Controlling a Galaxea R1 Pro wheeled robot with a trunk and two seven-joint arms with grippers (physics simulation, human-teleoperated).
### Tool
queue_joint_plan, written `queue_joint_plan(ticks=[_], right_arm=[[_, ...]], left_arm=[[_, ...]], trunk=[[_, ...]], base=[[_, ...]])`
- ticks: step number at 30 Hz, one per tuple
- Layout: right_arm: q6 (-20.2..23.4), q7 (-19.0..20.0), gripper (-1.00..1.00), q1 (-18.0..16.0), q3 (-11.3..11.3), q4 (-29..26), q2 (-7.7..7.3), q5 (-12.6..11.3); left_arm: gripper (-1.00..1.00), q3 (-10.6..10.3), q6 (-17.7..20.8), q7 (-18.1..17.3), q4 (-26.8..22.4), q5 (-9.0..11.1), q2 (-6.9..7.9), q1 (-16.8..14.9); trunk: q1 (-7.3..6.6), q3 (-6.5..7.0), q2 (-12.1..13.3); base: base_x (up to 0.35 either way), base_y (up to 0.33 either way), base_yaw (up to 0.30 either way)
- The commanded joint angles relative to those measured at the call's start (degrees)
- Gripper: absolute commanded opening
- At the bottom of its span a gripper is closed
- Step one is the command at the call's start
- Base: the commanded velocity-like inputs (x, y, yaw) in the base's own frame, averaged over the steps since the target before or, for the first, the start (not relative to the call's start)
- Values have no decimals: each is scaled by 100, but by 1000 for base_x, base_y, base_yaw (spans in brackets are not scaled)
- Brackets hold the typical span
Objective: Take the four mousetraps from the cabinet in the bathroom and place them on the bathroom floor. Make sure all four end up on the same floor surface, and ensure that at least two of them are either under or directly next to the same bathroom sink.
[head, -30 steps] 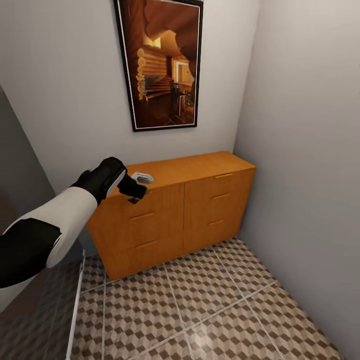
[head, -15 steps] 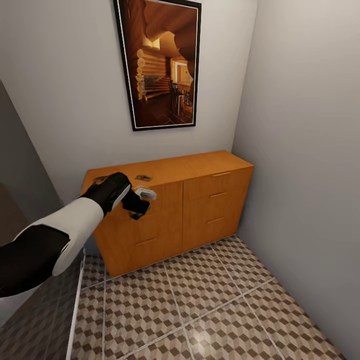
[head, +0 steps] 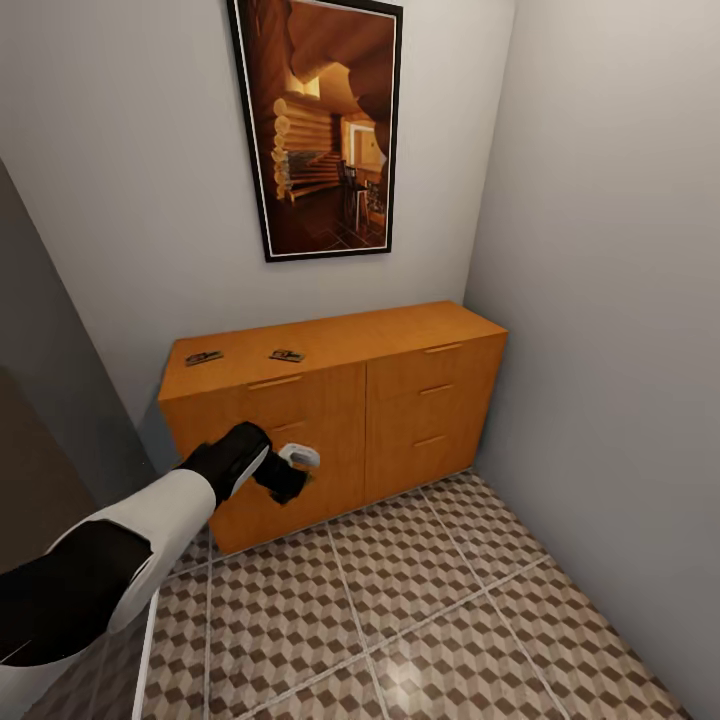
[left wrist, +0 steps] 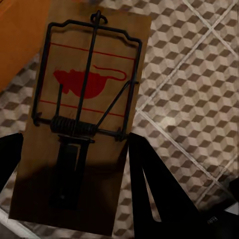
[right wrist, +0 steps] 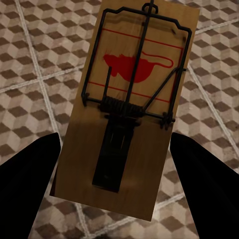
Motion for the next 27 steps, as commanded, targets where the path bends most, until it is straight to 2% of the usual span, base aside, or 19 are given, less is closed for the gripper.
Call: queue_joint_plan(ticks=[1,3,6,9,11,13,15,16,18,19,21,22,24,27], right_arm=[[-15,-18,-100,-3,15,4,0,2],[-15,-19,-100,-3,16,4,0,2],[-15,-20,-100,-3,15,4,1,2],[-15,-20,-100,-3,14,4,0,2],[-15,-20,-100,-3,14,4,1,2],[-15,-23,-100,-3,11,4,-1,2],[-15,-26,-100,-3,2,4,-13,2],[-15,-27,-100,-3,1,4,-16,2],[-15,-31,-100,-3,-7,-2,-24,2],[-17,-33,-100,-3,-9,-3,-28,-1],[-20,-35,-100,-3,-14,-4,-37,-4],[-22,-42,-100,-3,-18,-5,-46,-5],[-28,-56,-100,-3,-26,-10,-56,-16],[-28,-150,-100,-3,-34,-18,-74,-22]], left_arm=[[-100,-26,-158,-27,-1,-16,0,107],[-100,-26,-419,-23,52,-15,-11,272],[-100,-26,-905,-19,465,-6,-49,501],[-100,-26,-1481,-13,966,9,-89,576],[-100,-26,-2057,-4,1446,16,-140,648],[-100,-26,-2455,90,1737,23,-170,729],[-100,-20,-2870,517,1911,33,-189,971],[-100,-20,-2959,672,1934,38,-191,1054],[-100,-18,-3296,1325,1989,54,-197,1395],[-100,-18,-3384,1466,1997,56,-198,1479],[-100,-14,-3734,1846,2016,67,-193,1820],[-100,-9,-3964,2010,2021,79,-173,2135],[-100,-2,-4109,2088,2022,123,-97,2488],[-100,4,-4312,2114,2024,213,12,2753]], trunk=[[-1,-5,-3],[-1,-5,-3],[-1,-5,-3],[-1,-5,-3],[-1,-5,-3],[-1,-5,-3],[-1,-5,-3],[-1,-5,-3],[-1,-5,-3],[-1,-5,-3],[-1,-5,-3],[-1,-5,-3],[-1,-5,-3],[-1,-5,-3]], base=[[0,0,0],[0,0,0],[0,0,0],[0,0,0],[0,0,0],[0,0,0],[0,0,0],[0,0,0],[0,0,0],[0,0,0],[0,0,0],[0,0,0],[0,0,0],[0,0,0]])
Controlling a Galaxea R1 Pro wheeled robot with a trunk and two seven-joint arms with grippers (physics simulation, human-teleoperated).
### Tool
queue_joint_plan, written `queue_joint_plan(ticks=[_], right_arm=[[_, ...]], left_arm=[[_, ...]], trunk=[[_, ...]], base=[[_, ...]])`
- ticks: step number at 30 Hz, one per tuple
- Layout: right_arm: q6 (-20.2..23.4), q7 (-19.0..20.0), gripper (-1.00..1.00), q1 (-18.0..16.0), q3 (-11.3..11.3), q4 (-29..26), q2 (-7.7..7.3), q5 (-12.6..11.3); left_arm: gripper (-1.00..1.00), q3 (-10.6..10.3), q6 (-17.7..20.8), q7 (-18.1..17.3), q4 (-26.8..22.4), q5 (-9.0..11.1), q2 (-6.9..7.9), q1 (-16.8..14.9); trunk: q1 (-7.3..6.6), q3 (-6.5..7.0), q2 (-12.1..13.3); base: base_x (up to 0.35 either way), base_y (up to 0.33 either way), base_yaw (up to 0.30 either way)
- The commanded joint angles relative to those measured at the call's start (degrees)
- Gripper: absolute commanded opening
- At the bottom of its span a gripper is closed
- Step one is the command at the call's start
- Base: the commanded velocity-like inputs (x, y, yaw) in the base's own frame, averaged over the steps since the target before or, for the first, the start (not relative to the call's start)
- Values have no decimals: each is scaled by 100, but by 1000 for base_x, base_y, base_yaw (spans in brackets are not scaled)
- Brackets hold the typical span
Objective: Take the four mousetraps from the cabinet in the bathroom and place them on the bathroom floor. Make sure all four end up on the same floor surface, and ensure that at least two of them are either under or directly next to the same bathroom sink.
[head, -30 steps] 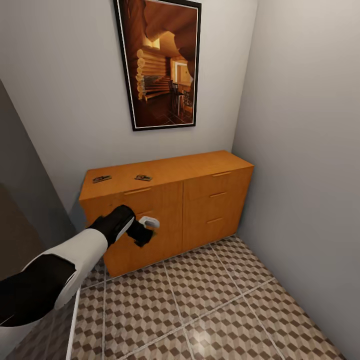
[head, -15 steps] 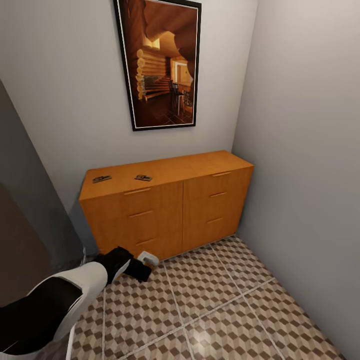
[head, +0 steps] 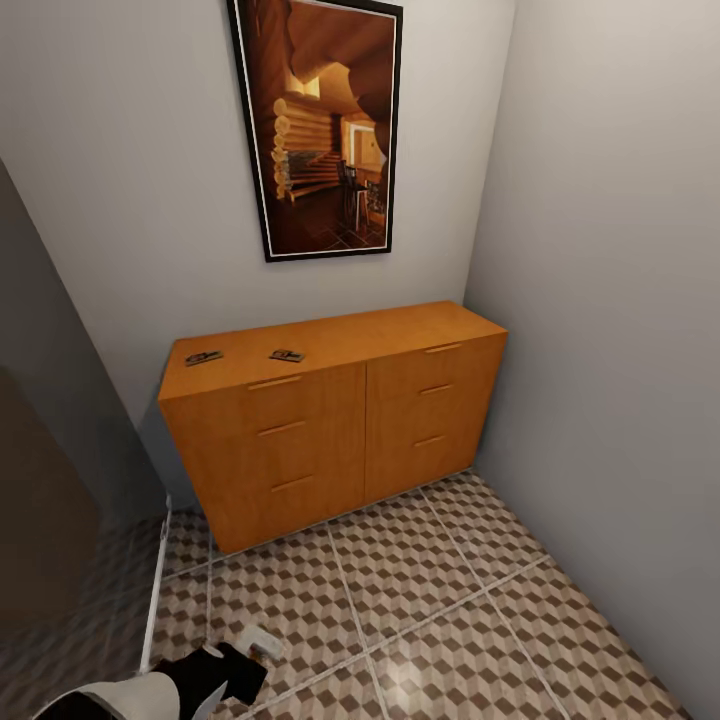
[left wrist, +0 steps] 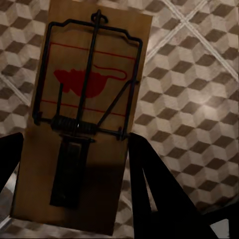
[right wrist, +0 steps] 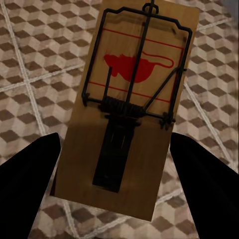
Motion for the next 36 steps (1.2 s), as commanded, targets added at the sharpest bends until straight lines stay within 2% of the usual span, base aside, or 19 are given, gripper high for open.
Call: queue_joint_plan(ticks=[1,5,7,8,10,11,14,18,20,23,26,29,31,33,36], right_arm=[[-11,-98,-100,-3,19,-16,-26,5],[145,-386,-100,-3,9,-489,-232,4],[458,-405,-100,-3,9,-804,-292,4],[788,-408,-100,-3,9,-1104,-345,4],[1254,-405,-100,-3,12,-1565,-435,-1],[1552,-403,-100,-3,11,-1884,-490,-3],[1844,-396,-100,-3,8,-2299,-554,-4],[1961,-385,-100,-3,7,-2543,-680,-18],[1989,-296,-100,-3,1,-2607,-801,-41],[1998,-13,-100,-3,-4,-2620,-859,-126],[1991,452,-100,-3,-8,-2583,-897,-256],[1949,859,-100,-3,-27,-2546,-914,-400],[1927,935,-100,-3,-32,-2528,-913,-430],[1897,985,-100,-3,-35,-2468,-901,-450],[1883,975,-100,-3,-36,-2408,-874,-458]], left_arm=[[-100,-17,-83,-5,13,77,45,78],[-100,-14,-259,6,17,695,277,455],[-100,-14,-436,11,20,865,365,577],[-100,-14,-700,56,23,941,426,666],[-100,-14,-1334,379,30,1001,482,816],[-100,-14,-1833,811,33,1025,502,947],[-100,-14,-2315,1397,34,1042,521,1168],[-100,-14,-2524,1626,35,1057,613,1369],[-100,-14,-2830,1683,35,1119,674,1513],[-100,-14,-3234,1726,35,1295,695,1652],[-100,-14,-3446,1743,32,1645,688,1750],[-100,-14,-3526,1744,15,2271,595,1787],[-100,-12,-3535,1744,8,2472,546,1794],[-100,-1,-3535,1740,-38,2615,498,1799],[-100,-1,-3525,1743,-189,2672,474,1800]], trunk=[[0,-4,-3],[0,-4,-3],[0,-4,-3],[0,-4,-3],[0,-4,-3],[0,-4,-3],[0,-4,-3],[0,-4,-3],[0,-4,-3],[0,-4,-3],[0,-4,-3],[0,-4,-3],[0,-4,-3],[0,-4,-3],[0,-4,-3]], base=[[0,0,0],[0,0,0],[0,0,0],[0,0,0],[0,0,0],[0,0,0],[0,0,0],[0,0,0],[0,0,0],[0,0,0],[0,0,0],[0,0,0],[0,0,0],[0,0,0],[0,0,0]])
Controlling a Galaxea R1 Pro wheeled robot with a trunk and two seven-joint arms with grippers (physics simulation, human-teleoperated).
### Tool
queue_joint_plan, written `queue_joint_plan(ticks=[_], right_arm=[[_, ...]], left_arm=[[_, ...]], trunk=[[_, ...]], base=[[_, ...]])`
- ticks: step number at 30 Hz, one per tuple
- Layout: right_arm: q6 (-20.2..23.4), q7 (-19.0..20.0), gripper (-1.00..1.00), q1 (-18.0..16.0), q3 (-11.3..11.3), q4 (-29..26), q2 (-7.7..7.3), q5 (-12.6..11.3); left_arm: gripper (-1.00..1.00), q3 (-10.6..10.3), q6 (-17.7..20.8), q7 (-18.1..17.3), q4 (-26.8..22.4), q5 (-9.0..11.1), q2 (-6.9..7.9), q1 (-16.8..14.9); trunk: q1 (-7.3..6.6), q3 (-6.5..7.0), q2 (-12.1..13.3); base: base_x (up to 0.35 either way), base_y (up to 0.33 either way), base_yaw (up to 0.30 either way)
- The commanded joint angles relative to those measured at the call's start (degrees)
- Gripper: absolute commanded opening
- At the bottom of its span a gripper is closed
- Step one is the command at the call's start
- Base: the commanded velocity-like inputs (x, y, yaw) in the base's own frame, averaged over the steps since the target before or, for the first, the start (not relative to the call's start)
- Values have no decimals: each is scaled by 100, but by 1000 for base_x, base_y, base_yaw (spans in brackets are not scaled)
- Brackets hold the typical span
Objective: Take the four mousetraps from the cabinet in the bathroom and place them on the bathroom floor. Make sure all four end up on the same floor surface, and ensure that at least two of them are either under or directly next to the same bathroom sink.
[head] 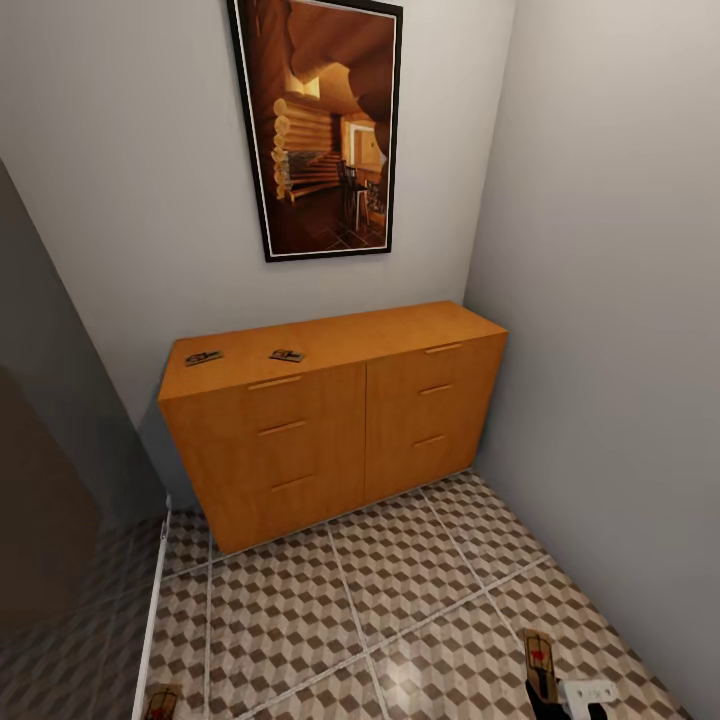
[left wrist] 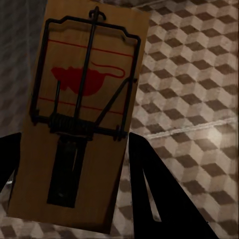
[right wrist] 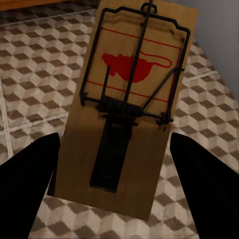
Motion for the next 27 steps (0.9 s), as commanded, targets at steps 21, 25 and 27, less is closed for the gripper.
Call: queue_joint_plan(ticks=[21,25,27], right_arm=[[-20,-86,-100,-4,11,40,23,-51],[-18,-87,-100,-4,11,40,23,-51],[-14,-87,-100,-4,11,40,23,-50]], left_arm=[[-100,-64,-47,38,9,16,54,-6],[-100,-64,-47,38,9,16,54,-6],[-100,-64,-47,38,9,16,54,-6]], trunk=[[0,-5,-3],[0,-5,-3],[0,-5,-3]], base=[[0,-55,7],[0,-271,221],[0,-283,273]])
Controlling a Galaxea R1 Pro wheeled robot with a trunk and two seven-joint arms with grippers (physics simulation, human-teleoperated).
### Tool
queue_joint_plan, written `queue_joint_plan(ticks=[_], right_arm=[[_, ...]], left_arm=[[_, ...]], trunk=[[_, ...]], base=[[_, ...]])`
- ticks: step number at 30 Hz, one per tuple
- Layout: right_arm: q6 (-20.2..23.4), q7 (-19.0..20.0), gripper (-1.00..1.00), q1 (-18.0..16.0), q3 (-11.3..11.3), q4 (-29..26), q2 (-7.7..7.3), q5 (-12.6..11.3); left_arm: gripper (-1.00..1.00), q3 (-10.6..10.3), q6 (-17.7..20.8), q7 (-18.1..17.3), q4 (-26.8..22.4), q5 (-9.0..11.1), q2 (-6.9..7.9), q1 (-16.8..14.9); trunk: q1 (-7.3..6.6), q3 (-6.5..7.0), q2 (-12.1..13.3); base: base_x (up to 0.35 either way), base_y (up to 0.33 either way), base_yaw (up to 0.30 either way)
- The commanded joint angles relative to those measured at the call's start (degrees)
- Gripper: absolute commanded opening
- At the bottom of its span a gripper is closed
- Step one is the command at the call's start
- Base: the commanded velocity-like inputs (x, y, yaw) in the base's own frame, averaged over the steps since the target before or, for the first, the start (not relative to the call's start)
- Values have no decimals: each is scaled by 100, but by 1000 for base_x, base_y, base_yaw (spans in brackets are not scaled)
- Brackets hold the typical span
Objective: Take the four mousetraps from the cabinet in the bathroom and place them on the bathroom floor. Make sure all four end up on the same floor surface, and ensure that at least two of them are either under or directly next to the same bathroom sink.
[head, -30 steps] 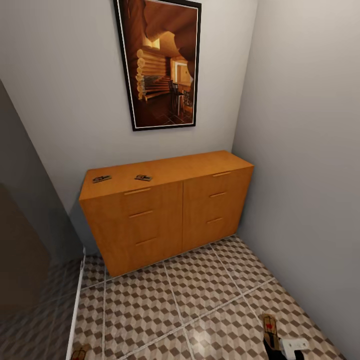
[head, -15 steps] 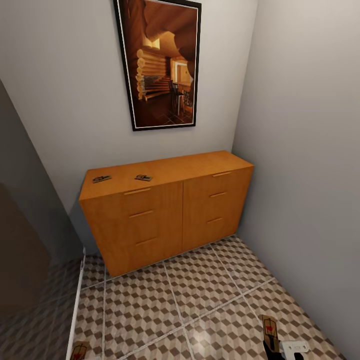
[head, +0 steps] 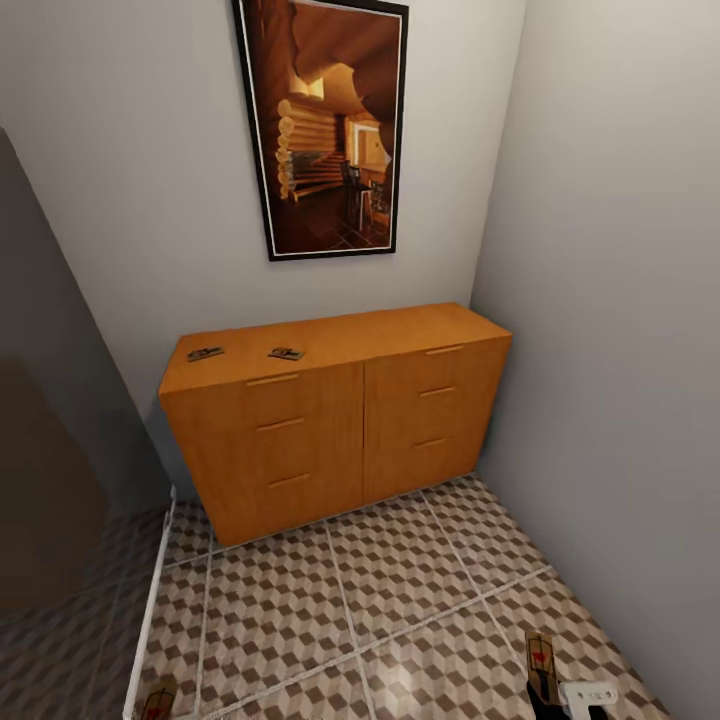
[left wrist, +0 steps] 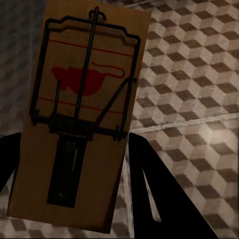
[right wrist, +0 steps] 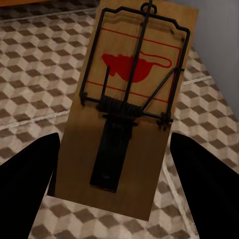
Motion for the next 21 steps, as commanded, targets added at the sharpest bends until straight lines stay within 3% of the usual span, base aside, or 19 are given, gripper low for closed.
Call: queue_joint_plan(ticks=[1,17,21], right_arm=[[-17,41,-100,-2,4,5,-3,-46],[-16,36,-100,-2,4,65,5,-40],[-16,-134,-100,-2,6,74,11,-41]], left_arm=[[-100,-48,-20,49,19,-13,-4,-9],[-100,-46,-27,57,19,-4,-5,-9],[-100,-42,-29,57,14,-1,-4,-9]], trunk=[[0,-5,-3],[0,-9,-3],[0,-17,-3]], base=[[0,-256,279],[0,-234,284],[0,-279,285]])
